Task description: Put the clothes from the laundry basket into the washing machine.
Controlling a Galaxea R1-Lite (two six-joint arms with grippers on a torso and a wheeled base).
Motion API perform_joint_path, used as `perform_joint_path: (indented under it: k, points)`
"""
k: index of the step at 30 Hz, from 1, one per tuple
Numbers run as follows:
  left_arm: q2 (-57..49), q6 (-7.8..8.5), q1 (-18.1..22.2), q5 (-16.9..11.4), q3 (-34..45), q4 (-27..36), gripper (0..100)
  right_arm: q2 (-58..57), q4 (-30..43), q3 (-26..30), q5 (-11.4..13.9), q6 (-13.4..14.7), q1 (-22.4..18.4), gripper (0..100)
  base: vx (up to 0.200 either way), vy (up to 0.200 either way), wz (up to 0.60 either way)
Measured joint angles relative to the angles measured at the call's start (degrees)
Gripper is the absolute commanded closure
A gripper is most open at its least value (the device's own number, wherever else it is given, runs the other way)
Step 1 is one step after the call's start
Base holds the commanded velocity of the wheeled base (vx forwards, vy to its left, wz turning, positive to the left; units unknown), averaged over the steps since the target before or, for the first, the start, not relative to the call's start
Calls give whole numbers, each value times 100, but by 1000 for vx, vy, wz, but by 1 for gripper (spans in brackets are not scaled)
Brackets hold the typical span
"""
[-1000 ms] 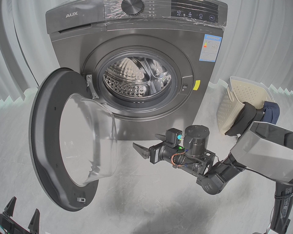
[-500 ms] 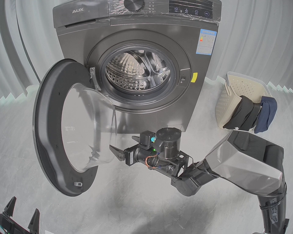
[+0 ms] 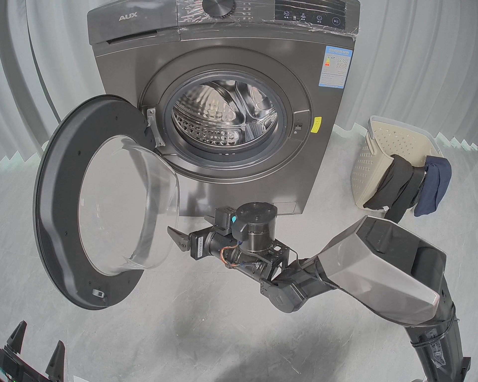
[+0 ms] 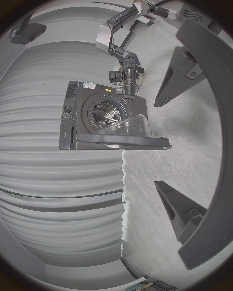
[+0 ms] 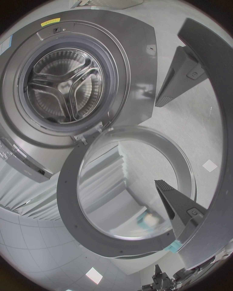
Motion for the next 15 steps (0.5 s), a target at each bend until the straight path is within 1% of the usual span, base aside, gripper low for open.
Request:
perform_joint_path:
  k: [7, 15]
  points:
    - [0, 0, 0, 0, 0, 0, 0, 166, 507, -573, -123, -7, -172, 0, 0, 0, 0]
    - [0, 2, 0, 0, 0, 0, 0, 577, 967, -1438, -232, -11, -6, 0, 0, 0, 0]
